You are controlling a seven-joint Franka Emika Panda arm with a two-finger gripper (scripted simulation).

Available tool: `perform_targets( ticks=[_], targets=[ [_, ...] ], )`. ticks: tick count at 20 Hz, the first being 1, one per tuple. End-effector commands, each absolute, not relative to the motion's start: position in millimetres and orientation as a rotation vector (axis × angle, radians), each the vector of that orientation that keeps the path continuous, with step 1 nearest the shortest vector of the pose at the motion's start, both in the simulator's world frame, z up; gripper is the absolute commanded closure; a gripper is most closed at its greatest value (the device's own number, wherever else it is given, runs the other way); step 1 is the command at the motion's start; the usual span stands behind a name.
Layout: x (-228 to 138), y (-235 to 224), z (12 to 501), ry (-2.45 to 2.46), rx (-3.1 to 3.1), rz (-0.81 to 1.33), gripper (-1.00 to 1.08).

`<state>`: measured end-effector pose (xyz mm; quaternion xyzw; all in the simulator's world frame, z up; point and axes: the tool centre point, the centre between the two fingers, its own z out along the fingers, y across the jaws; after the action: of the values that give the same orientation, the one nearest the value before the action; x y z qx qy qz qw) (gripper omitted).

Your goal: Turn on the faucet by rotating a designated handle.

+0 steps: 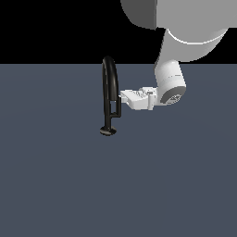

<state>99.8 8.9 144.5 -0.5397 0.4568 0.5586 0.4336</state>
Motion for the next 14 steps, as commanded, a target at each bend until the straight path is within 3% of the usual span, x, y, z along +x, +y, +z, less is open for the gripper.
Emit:
perform_targets(
  ticks=[1, 14],
  targets=[
    [96, 8, 146, 1.138, -1.344, 1.391, 1.08],
    [72, 3, 155, 1.137, -1.344, 1.391, 1.08]
  ],
)
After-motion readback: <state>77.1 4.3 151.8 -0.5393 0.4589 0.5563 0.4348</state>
